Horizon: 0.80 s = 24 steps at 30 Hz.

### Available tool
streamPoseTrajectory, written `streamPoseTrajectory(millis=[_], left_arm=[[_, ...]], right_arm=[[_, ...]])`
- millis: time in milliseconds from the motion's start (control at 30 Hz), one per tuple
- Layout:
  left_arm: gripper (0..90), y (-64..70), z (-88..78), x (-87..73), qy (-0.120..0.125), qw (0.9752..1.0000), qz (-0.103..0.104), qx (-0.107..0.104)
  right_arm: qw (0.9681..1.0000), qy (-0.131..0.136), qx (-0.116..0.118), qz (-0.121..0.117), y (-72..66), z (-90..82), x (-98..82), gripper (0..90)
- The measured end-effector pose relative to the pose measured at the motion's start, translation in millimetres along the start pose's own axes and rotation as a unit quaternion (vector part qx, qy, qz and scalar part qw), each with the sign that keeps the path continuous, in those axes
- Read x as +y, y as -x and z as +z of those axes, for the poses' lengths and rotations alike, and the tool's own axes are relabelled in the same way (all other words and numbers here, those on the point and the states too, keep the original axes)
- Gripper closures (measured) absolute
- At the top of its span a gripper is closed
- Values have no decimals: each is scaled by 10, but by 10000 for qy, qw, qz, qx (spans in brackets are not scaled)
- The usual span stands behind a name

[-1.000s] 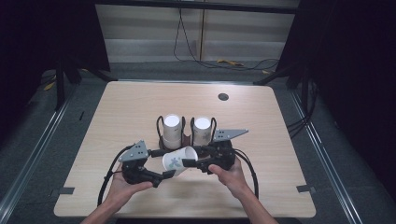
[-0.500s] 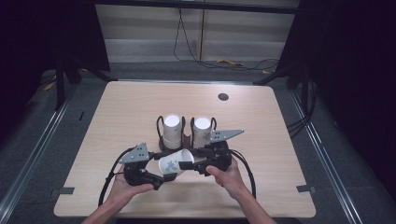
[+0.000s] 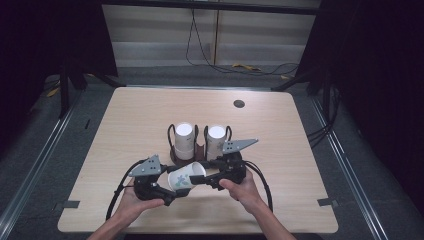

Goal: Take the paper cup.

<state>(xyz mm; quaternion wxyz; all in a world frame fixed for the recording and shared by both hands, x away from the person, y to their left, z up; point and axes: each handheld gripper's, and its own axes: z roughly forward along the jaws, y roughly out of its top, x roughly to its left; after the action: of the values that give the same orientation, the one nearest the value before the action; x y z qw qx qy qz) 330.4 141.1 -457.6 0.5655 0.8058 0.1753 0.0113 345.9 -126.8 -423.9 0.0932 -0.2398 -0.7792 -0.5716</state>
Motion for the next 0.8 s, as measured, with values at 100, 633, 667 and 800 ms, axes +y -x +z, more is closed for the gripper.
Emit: streamPoseTrajectory(millis=[100, 633, 667, 800], left_arm=[[181, 5, 5, -6, -41, 10000, 45, 3], [209, 13, 14, -36, -224, 9992, 319, 14], [211, 13, 14, -36, -224, 9992, 319, 14], [228, 21, 17, -41, -259, 9989, 396, 7]], right_arm=[[10000, -22, 19, 3, 5, 11, -1, 383], [9999, -125, 79, 61, 30, 18, -7, 382], [9998, -146, 76, 65, 35, 16, -6, 382], [9997, -175, 110, 86, 46, 16, -12, 382]])
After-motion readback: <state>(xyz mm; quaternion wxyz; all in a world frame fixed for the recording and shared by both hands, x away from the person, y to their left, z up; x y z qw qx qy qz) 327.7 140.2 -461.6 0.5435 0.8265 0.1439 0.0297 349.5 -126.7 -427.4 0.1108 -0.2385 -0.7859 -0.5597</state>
